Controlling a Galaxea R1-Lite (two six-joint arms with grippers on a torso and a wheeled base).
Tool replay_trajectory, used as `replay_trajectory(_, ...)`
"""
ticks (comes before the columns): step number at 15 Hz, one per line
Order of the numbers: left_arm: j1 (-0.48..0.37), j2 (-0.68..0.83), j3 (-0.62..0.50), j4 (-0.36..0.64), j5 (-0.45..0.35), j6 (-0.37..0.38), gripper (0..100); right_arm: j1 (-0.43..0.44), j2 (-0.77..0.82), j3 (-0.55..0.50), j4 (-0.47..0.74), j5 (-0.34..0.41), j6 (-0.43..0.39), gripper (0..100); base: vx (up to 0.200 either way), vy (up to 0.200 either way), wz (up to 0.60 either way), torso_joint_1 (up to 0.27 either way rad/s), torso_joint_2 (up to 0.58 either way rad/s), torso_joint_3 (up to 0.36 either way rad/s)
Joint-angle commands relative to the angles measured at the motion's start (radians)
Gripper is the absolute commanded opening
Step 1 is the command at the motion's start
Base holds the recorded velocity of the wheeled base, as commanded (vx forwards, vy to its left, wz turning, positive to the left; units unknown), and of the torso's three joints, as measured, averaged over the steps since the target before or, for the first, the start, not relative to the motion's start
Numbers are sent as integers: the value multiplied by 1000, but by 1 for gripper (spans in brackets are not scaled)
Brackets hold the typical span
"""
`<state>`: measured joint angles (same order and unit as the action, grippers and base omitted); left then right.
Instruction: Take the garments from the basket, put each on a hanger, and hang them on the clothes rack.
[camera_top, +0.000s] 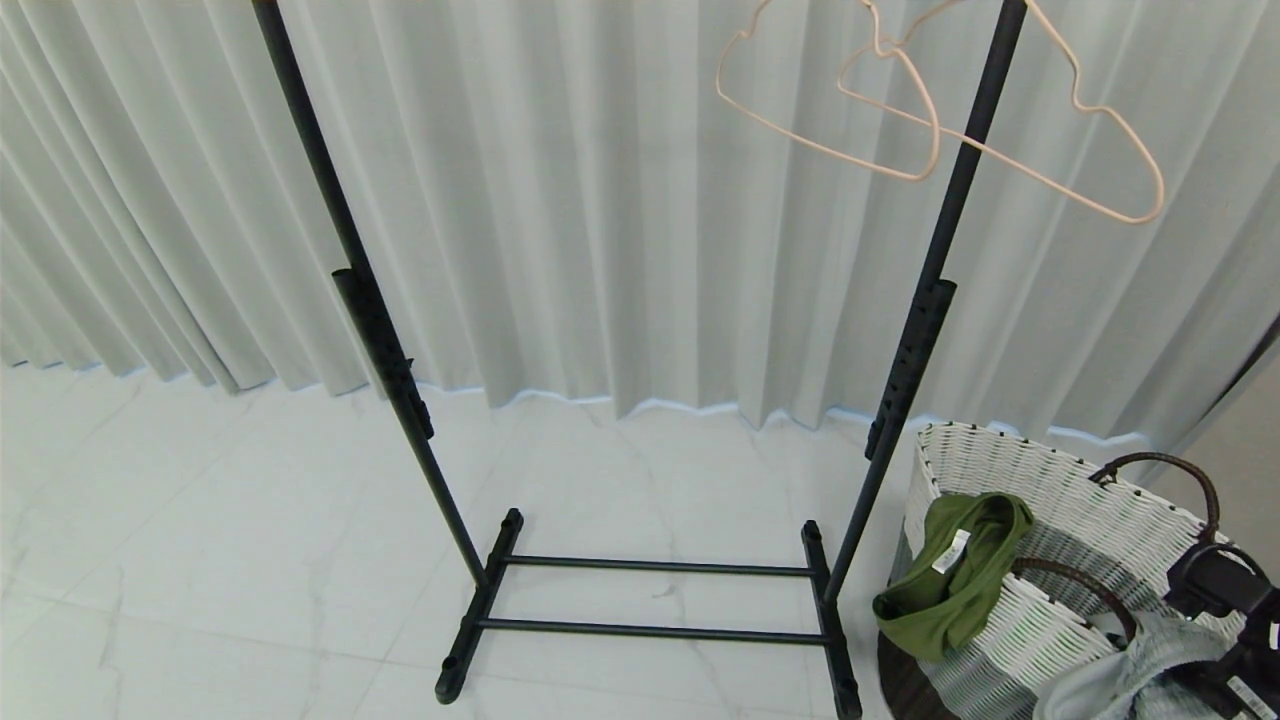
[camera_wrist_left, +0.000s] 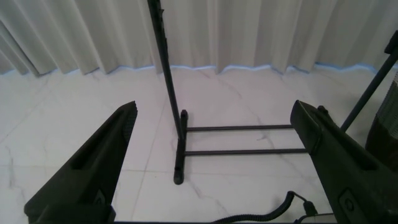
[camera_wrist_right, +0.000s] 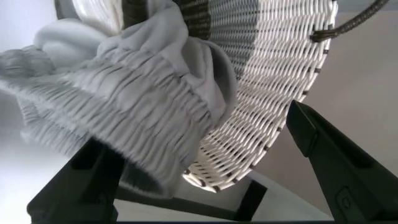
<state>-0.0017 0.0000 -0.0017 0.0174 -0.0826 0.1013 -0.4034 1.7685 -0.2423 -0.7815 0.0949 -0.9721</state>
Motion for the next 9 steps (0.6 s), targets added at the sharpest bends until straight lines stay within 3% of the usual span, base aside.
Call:
replay_trajectory(1, 0, 0, 0, 1, 1, 0, 100, 2, 2, 2, -24, 6, 1, 100, 0, 0, 0, 0, 0, 0)
replay_trajectory(2, 0, 0, 0, -1, 1, 0, 100, 2, 6, 0, -44, 16, 6, 100, 0, 0, 0, 0, 0, 0)
replay_trajectory(3, 0, 0, 0, -1, 0, 0, 100, 2, 2, 5, -47, 16, 15, 0, 0, 0, 0, 0, 0, 0)
replay_trajectory(8, 0, 0, 0, 1, 0, 0, 100, 12, -107, 21, -25, 14, 50, 0, 0, 0, 0, 0, 0, 0)
replay_trajectory(9, 0, 0, 0, -1, 0, 0, 100, 37, -167, 14, 21, 14, 89, 0, 0, 0, 0, 0, 0, 0)
